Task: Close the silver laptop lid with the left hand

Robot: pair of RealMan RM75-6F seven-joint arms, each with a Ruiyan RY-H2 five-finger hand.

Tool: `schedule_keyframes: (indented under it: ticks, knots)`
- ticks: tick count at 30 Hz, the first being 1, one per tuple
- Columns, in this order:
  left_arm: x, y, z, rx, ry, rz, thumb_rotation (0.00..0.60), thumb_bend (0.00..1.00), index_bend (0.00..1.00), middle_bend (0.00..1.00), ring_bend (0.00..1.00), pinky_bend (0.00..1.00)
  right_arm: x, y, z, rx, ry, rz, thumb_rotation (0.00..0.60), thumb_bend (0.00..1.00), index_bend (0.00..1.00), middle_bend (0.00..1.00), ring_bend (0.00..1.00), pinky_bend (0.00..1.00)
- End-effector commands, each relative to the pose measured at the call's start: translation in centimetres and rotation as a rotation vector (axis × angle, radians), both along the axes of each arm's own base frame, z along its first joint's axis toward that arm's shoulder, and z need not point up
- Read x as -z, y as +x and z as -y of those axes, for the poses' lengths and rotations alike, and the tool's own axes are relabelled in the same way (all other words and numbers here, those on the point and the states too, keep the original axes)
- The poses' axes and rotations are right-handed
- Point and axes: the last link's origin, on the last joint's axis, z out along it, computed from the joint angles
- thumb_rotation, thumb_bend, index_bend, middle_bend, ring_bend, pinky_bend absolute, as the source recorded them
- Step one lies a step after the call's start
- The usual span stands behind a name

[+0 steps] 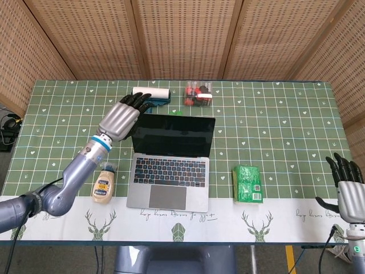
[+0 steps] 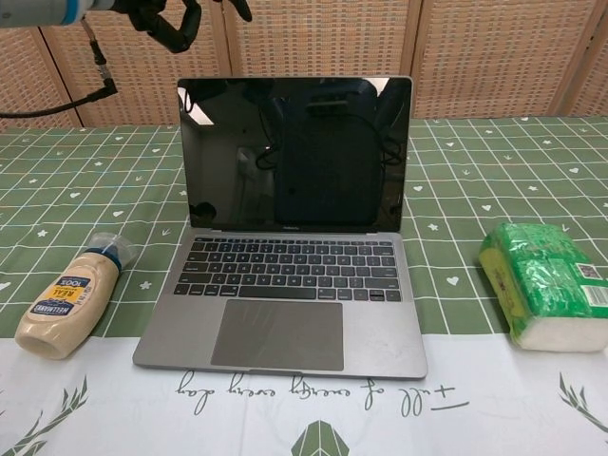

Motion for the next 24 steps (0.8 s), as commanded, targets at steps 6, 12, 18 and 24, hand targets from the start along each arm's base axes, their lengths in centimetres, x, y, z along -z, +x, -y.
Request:
schedule_keyframes:
  ticks: [6,12,18,24]
  knots:
    - [3.5,4.4,-3.6,-0.068,-0.098,-0.011,0.6,1.0,0.18,0.0,0.03,0.15,-0.7,-0.3,0.1,0.004,-0.012,0.022,0.6,0.06,0.0,0.0,0.0,0.0]
    - [5.8,5.6,-4.5,-0.1,-0.129,-0.035,0.6,1.0,0.21,0.03,0.06,0.17,-1.2,-0.5,0.0,0.007,-0.023,0.039,0.6,0.06,0.0,0.0,0.0,0.0]
    - [7.1,6.2,-4.8,-0.122,-0.145,-0.046,0.6,1.0,0.26,0.09,0.11,0.21,-1.5,-0.7,0.0,0.011,-0.026,0.052,0.6,0.06,0.0,0.0,0.0,0.0]
    - [6.9,6.9,-4.7,-0.113,-0.139,-0.035,0.6,1.0,0.36,0.21,0.21,0.28,-1.5,-0.7,0.1,0.008,-0.023,0.054,0.6,0.06,0.0,0.0,0.0,0.0]
